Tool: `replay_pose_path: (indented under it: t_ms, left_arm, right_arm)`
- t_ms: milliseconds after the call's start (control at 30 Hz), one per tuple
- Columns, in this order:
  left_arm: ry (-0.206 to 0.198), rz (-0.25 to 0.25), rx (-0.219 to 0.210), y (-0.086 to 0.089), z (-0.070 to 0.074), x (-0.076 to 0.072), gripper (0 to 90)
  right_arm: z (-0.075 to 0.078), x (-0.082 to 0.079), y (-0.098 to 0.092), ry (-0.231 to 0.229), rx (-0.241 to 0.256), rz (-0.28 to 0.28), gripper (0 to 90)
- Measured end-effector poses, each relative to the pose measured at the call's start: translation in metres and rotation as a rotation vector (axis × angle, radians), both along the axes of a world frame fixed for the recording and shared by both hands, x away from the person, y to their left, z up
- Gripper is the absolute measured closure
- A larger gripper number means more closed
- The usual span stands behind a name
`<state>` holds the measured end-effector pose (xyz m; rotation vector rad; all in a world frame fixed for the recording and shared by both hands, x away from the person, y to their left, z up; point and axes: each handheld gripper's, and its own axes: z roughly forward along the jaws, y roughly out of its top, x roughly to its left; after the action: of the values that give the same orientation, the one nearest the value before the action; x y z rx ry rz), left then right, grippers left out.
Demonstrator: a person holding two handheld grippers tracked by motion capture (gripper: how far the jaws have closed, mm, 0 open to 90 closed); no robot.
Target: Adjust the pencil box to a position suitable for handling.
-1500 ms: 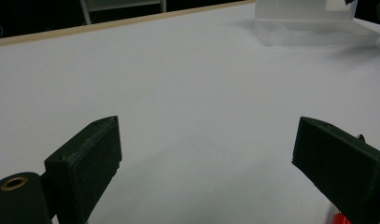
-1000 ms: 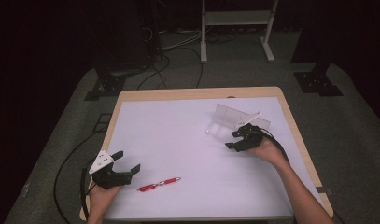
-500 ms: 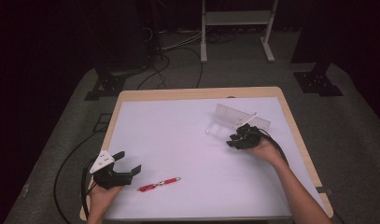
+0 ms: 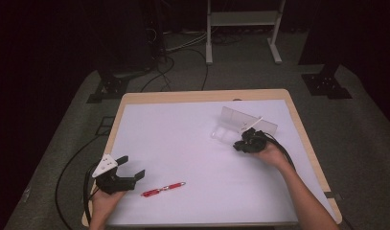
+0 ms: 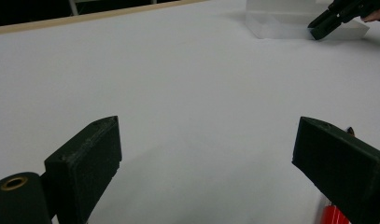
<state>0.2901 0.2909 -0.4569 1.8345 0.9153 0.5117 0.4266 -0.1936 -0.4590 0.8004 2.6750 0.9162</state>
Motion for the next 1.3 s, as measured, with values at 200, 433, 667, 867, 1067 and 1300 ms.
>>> replay_pose_path:
  t_ms: [200,433,667,867,1067,1300]
  left_arm:
    - [0.003,0.003,-0.002,0.001,0.000,0.000,7.4]
    - [0.003,0.007,-0.002,0.001,0.000,0.001,7.3]
    - [0.003,0.018,0.008,0.002,0.000,0.001,7.3]
    - [0.007,0.012,0.010,0.002,0.000,0.001,7.3]
    - [0.006,0.013,0.008,0.001,0.000,0.000,7.3]
    - [0.006,0.013,0.007,0.001,0.000,0.000,7.3]
  right_arm:
    - [0.000,0.000,-0.001,-0.007,-0.004,0.012,84.0]
    - [0.002,-0.003,0.004,-0.039,-0.015,0.037,85.9]
    - [0.005,-0.006,0.007,-0.075,-0.039,0.062,86.4]
    - [0.020,-0.011,0.007,-0.125,-0.011,0.070,86.5]
    - [0.032,-0.021,0.010,-0.154,-0.013,0.106,86.4]
    - [0.038,-0.035,0.022,-0.176,-0.021,0.176,86.4]
